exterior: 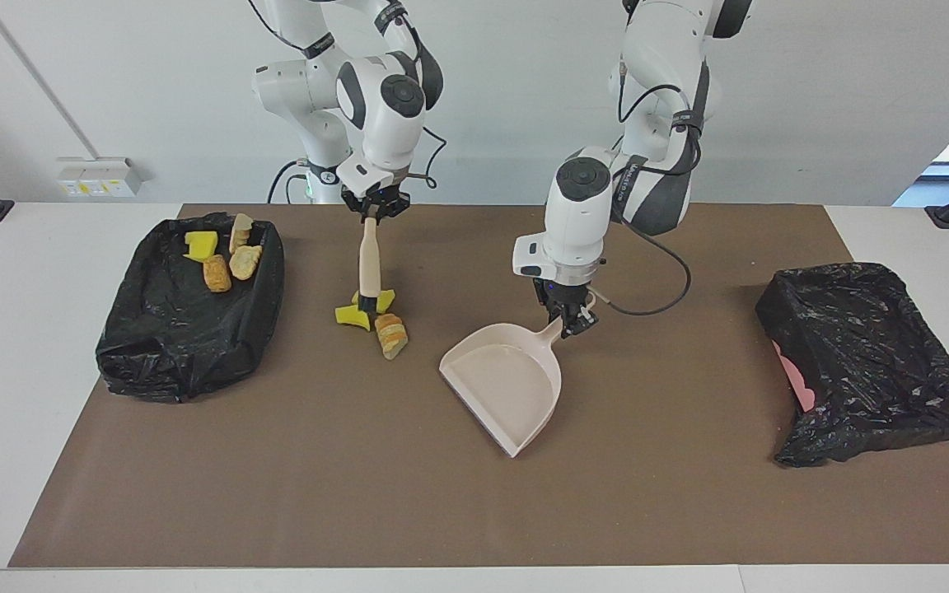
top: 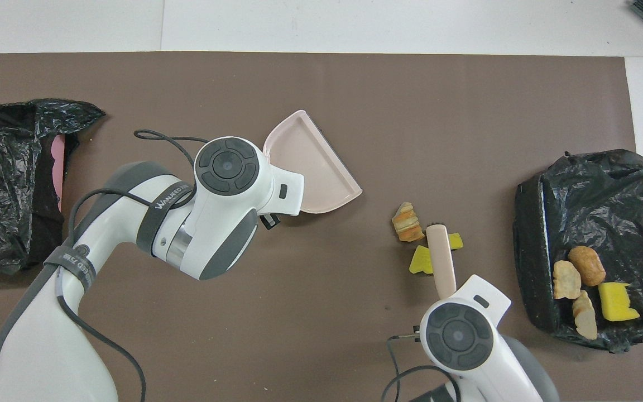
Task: Sweep and dump trash in bin
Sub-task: 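Grasp the beige brush with the right gripper near the remaining crusts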
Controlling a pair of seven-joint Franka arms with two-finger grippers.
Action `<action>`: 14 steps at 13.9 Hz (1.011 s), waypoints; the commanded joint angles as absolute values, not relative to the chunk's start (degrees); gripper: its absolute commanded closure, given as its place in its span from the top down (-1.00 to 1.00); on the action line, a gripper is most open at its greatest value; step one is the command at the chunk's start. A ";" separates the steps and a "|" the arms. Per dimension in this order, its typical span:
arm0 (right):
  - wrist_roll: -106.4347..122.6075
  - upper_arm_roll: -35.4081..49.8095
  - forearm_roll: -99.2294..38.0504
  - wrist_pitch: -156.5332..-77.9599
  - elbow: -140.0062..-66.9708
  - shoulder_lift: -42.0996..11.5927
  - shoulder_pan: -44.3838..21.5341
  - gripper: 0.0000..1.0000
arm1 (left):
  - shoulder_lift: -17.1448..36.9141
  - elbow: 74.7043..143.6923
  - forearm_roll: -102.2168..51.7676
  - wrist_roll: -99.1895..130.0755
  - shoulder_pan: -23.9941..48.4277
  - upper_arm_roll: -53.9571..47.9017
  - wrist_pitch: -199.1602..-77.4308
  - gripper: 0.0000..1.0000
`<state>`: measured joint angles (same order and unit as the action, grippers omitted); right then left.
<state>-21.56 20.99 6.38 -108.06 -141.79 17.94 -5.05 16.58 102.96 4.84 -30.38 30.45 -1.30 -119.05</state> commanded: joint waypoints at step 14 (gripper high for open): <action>1.24 22.06 -10.53 -117.68 -148.97 13.36 2.13 -1.00 | 6.59 120.41 5.80 -45.36 36.03 -1.93 -122.61 -1.00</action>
